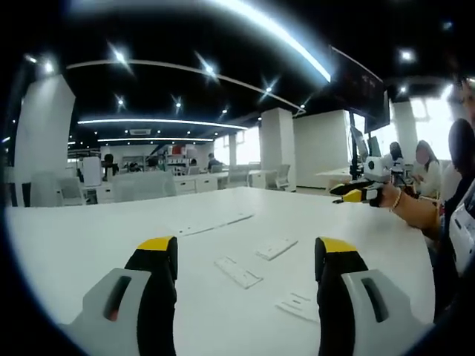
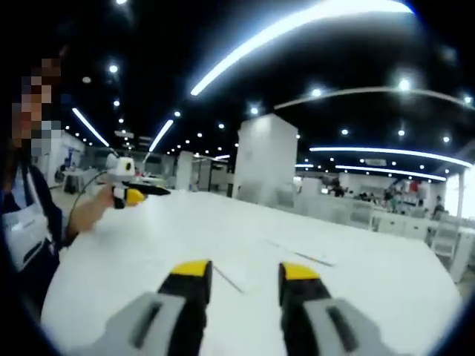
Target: Locate the socket holder cover, grip the socket holder cover, clip it into the socket holder slot.
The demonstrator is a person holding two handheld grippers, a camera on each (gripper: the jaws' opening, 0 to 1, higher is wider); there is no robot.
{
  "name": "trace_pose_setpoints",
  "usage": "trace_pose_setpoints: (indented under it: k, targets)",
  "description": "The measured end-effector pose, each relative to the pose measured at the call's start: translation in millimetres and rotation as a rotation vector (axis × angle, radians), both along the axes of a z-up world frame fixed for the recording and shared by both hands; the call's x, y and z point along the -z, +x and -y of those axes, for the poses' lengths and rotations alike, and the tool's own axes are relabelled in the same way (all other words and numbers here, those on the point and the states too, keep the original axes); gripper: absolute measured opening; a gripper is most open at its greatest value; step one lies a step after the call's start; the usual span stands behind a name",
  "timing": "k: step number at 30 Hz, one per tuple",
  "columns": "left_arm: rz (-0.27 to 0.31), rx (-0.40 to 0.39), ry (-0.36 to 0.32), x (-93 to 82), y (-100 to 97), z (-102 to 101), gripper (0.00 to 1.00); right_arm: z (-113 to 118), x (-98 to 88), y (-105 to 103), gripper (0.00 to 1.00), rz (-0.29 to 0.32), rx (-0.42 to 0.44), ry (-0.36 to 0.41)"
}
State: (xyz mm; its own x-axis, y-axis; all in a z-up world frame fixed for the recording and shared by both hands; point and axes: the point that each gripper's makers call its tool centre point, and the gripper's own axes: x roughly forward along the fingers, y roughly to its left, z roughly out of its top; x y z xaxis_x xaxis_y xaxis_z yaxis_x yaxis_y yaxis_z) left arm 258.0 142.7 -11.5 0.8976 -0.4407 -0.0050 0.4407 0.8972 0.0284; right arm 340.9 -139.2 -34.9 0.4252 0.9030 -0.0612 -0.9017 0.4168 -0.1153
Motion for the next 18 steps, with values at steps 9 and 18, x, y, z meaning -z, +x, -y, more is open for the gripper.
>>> trace_pose_setpoints:
  k: [9,18]
  targets:
    - [0.039,-0.04,-0.008,-10.1,-1.2,-8.4,0.75,12.7,-9.7,6.1,0.38,0.013,0.048,0.01]
    - [0.06,-0.092,0.025,-11.6,1.9,-18.9,0.76,23.2,-26.7,-3.1,0.39,0.017,0.002,0.053]
